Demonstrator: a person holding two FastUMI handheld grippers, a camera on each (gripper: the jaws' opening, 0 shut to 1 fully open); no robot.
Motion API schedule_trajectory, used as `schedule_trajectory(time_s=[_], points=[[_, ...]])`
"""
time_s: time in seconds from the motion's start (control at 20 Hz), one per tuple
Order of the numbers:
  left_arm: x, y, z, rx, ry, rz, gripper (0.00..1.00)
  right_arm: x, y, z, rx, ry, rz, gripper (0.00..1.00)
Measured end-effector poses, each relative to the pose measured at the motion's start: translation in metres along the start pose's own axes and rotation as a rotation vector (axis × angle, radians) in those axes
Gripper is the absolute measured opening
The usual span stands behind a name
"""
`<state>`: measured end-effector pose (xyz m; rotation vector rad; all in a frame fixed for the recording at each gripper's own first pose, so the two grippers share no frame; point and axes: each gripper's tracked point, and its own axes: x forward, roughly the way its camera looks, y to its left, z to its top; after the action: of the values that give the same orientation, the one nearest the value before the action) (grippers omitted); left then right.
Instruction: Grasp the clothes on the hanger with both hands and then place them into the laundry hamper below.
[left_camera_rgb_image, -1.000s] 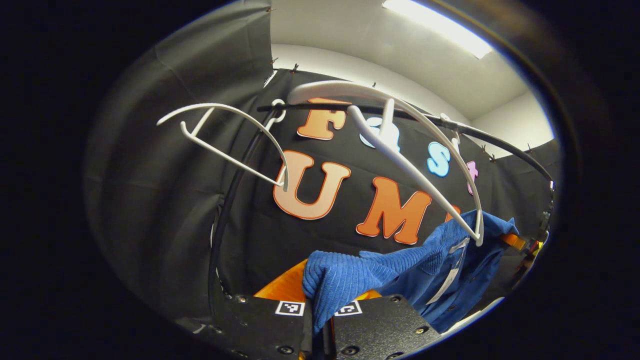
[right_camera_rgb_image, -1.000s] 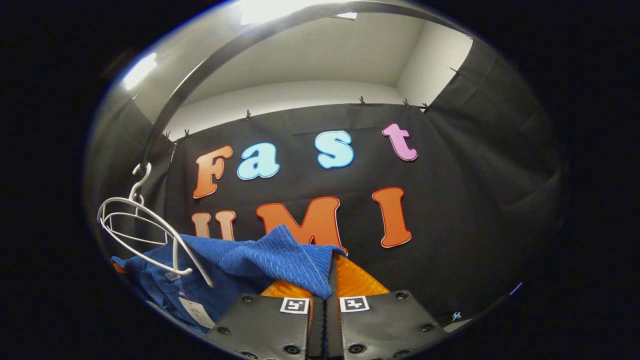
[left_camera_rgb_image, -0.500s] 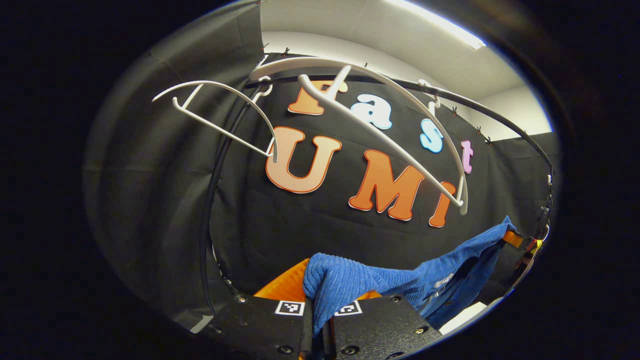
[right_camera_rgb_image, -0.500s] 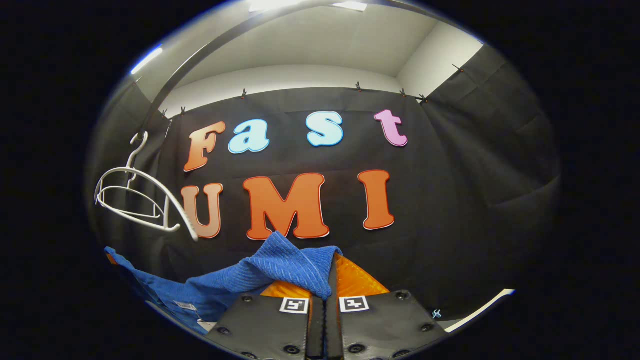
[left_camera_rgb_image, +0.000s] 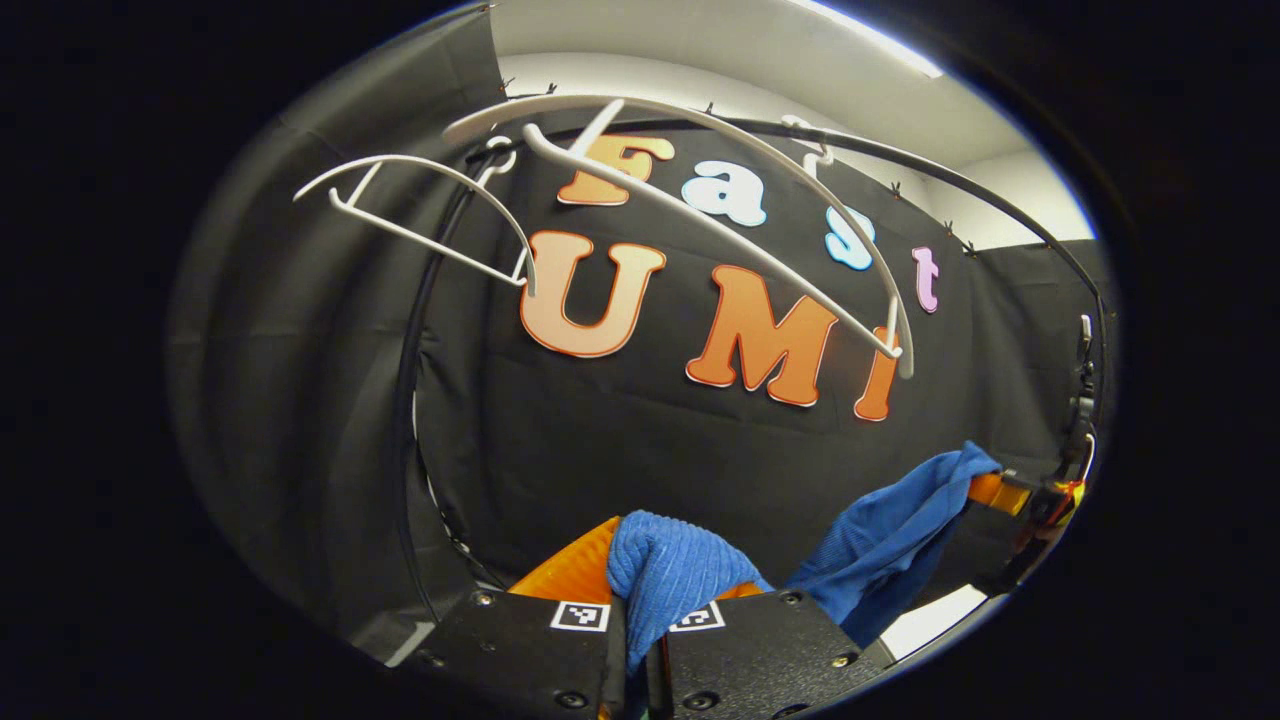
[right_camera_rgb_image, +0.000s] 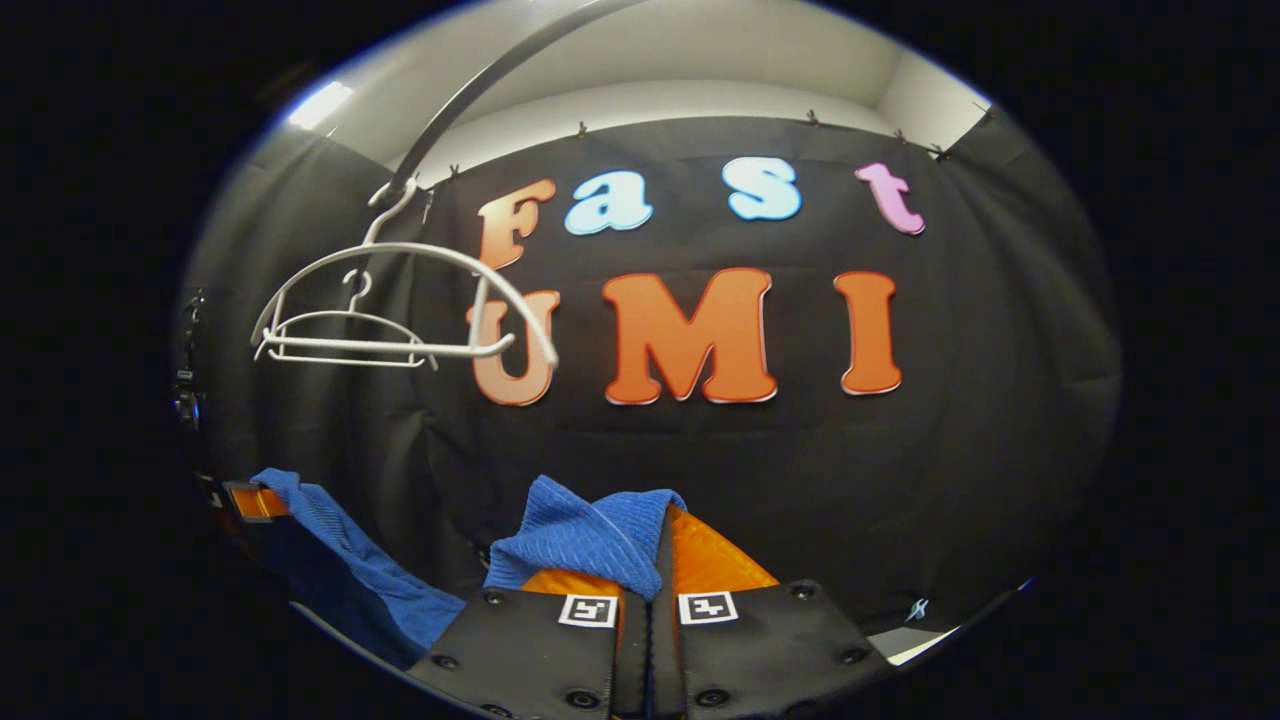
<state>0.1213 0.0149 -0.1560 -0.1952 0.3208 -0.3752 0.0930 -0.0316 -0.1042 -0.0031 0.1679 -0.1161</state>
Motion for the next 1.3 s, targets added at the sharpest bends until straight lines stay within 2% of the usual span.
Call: schedule_trajectory(time_s=[0.25, 0.45, 0.65, 0.7, 0.75, 0.8, 0.85, 0.9, 0.95, 1.1, 1.15, 1.2, 1.25, 1.3], points=[[0.013, -0.038, -0.069, -0.146, 0.128, -0.071, 0.09, 0.013, 0.051, -0.090, 0.042, 0.220, 0.112, 0.09], [0.019, -0.057, -0.138, -0.181, 0.295, -0.074, 0.10, 0.004, 0.072, -0.182, 0.058, 0.445, 0.149, 0.09], [0.005, -0.052, -0.211, -0.190, 0.484, -0.006, 0.10, -0.012, 0.067, -0.249, 0.082, 0.660, 0.107, 0.09], [-0.003, -0.043, -0.229, -0.191, 0.541, 0.029, 0.10, -0.020, 0.066, -0.266, 0.096, 0.724, 0.105, 0.05], [-0.005, -0.037, -0.248, -0.192, 0.596, 0.063, 0.11, -0.026, 0.062, -0.279, 0.112, 0.776, 0.092, 0.11], [-0.013, -0.034, -0.264, -0.201, 0.643, 0.086, 0.12, -0.031, 0.058, -0.293, 0.116, 0.823, 0.076, 0.11], [-0.021, -0.031, -0.277, -0.215, 0.679, 0.101, 0.12, -0.030, 0.055, -0.302, 0.112, 0.864, 0.058, 0.05], [-0.030, -0.030, -0.289, -0.223, 0.708, 0.116, 0.16, -0.034, 0.055, -0.306, 0.108, 0.895, 0.048, 0.11], [-0.037, -0.028, -0.295, -0.224, 0.727, 0.129, 0.19, -0.036, 0.056, -0.310, 0.107, 0.916, 0.044, 0.11], [-0.040, -0.025, -0.308, -0.236, 0.765, 0.149, 0.37, -0.045, 0.058, -0.314, 0.098, 0.963, 0.040, 0.16], [-0.043, -0.023, -0.309, -0.244, 0.764, 0.154, 0.33, -0.049, 0.057, -0.317, 0.091, 0.980, 0.037, 0.16], [-0.044, -0.021, -0.308, -0.250, 0.762, 0.161, 0.36, -0.051, 0.056, -0.320, 0.094, 0.989, 0.036, 0.09], [-0.044, -0.019, -0.310, -0.253, 0.759, 0.167, 0.48, -0.052, 0.058, -0.321, 0.106, 0.991, 0.038, 0.43], [-0.045, -0.014, -0.310, -0.253, 0.761, 0.179, 0.55, -0.052, 0.061, -0.325, 0.118, 0.991, 0.044, 0.58]])
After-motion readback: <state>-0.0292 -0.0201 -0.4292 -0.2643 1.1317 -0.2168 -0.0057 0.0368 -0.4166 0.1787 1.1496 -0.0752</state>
